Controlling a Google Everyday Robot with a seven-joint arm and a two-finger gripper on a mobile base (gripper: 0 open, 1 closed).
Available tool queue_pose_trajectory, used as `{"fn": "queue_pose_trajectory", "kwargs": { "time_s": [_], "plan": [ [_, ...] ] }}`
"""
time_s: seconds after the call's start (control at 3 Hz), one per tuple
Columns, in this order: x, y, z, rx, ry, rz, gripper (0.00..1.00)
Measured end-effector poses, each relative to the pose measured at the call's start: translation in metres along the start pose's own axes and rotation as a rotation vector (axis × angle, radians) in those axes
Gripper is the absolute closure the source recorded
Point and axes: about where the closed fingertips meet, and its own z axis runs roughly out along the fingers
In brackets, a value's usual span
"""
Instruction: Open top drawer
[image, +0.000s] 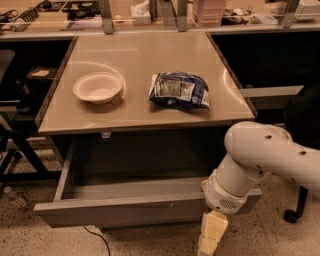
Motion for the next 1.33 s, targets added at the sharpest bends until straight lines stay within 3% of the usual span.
{"fn": "queue_pose_trajectory", "kwargs": {
  "time_s": [0.67, 1.33],
  "plan": [
    [0.022, 0.022, 0.003, -0.041, 0.006, 0.038, 0.00],
    [0.035, 0.059, -0.011, -0.057, -0.011, 0.038, 0.00]
  ]
}}
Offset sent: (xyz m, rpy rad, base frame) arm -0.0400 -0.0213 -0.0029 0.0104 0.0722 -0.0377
